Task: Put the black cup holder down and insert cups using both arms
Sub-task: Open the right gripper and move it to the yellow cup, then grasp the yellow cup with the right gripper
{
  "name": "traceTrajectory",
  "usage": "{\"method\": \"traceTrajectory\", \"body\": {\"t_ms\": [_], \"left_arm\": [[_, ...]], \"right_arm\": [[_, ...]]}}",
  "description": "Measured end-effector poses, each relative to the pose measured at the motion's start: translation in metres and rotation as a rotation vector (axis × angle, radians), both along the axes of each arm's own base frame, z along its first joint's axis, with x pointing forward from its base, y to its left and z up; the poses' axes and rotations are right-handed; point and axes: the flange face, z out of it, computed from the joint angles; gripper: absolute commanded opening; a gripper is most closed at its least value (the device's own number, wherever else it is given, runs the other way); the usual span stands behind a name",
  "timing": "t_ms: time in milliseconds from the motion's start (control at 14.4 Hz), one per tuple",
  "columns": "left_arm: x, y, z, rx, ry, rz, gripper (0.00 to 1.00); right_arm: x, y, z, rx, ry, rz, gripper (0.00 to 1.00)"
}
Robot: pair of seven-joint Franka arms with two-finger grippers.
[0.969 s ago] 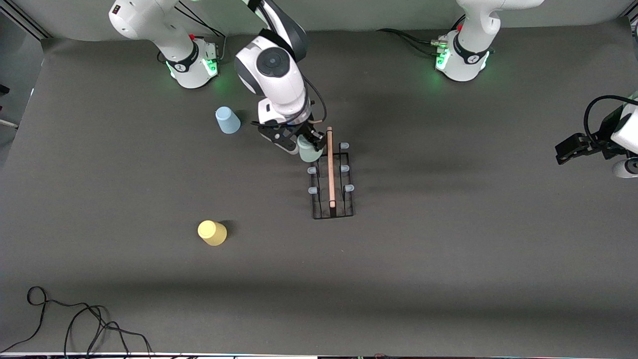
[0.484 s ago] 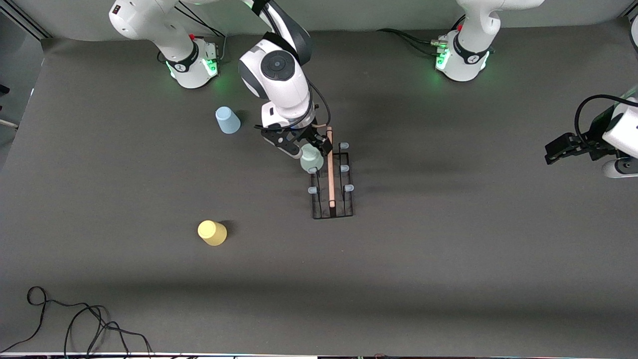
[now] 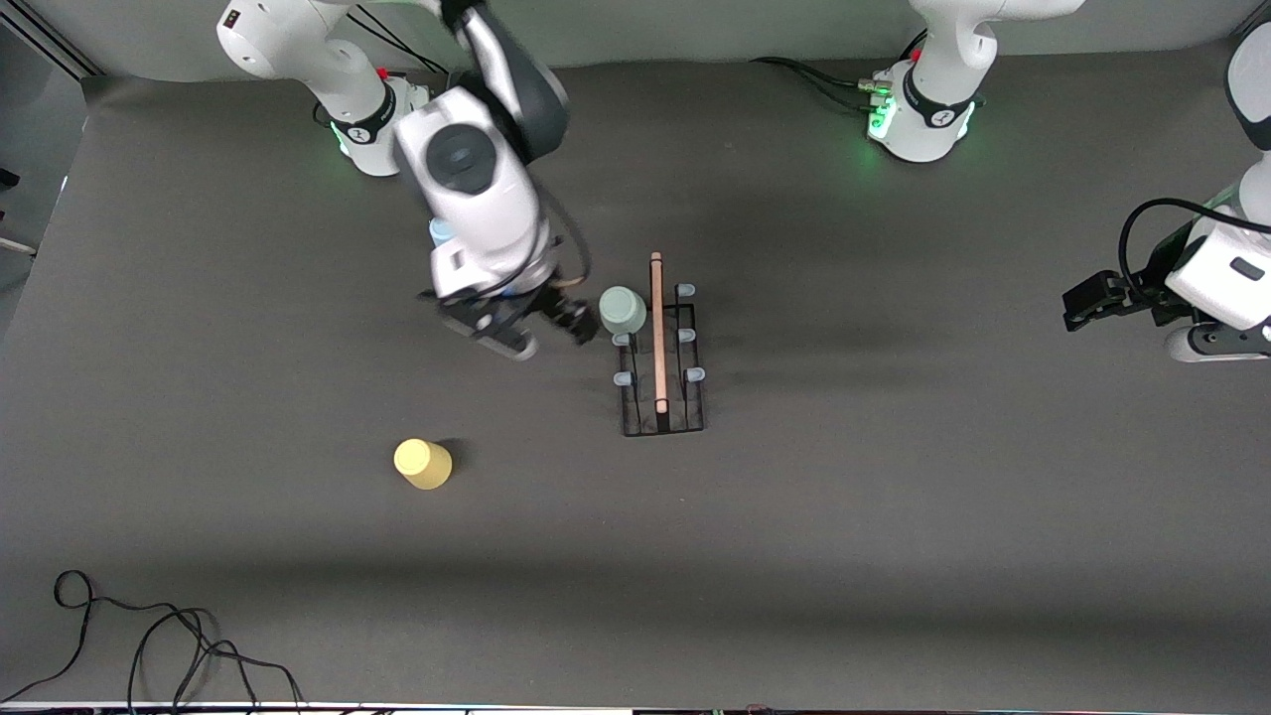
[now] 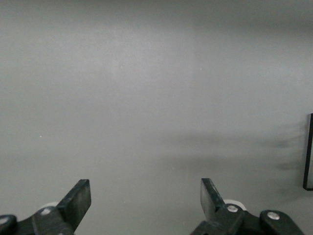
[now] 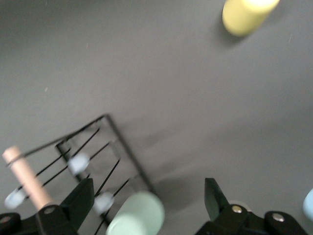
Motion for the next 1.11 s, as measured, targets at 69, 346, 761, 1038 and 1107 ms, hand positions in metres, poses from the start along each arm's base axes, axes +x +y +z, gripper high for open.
{"method": "traceTrajectory", "body": {"t_ms": [69, 346, 761, 1038, 1107], "left_arm": [[0.002, 0.001, 0.000, 0.005, -0.007, -0.001, 1.00], [0.001, 0.013, 0.000, 0.015, 0.000, -0.076, 1.00], [-0.004, 0.024, 0.006, 0.014, 0.014, -0.056, 1.00], [-0.006, 0.025, 0.009, 0.013, 0.013, -0.054, 1.00], [-0.006, 0.027, 0.009, 0.013, 0.013, -0.051, 1.00]], "right_arm": [[0.015, -0.025, -0.003, -0.014, 0.001, 0.039, 1.00], [0.065, -0.119, -0.046, -0.031, 0.052, 0.116, 1.00], [0.095, -0.168, -0.131, -0.052, 0.044, 0.189, 1.00], [0.101, -0.184, -0.160, -0.070, 0.044, 0.244, 1.00], [0.102, -0.190, -0.163, -0.062, 0.048, 0.251, 1.00]]}}
